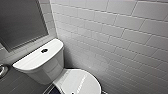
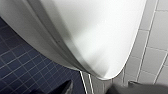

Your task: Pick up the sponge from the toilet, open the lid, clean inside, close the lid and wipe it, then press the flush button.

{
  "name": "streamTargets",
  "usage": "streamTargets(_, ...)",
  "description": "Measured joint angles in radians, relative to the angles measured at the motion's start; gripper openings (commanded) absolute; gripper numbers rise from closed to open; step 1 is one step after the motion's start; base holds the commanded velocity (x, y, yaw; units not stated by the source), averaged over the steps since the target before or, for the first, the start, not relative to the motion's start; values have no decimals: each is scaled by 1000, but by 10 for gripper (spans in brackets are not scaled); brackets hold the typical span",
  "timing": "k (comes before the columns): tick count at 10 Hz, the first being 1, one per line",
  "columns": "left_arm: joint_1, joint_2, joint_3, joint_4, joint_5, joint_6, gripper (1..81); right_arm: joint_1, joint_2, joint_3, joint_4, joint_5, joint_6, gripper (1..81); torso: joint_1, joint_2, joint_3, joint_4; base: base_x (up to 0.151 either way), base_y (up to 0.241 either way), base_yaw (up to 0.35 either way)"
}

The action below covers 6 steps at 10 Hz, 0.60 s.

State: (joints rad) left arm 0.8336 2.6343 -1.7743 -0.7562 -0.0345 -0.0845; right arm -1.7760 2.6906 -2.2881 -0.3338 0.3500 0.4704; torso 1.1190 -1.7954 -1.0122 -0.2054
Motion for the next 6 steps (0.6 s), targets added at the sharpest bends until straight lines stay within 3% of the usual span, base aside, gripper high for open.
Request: streamTargets(6,-35,1,7,-1,1,-17,811,0,3,-5,0,-1,0,10,0,0,0,0,0,0,0)
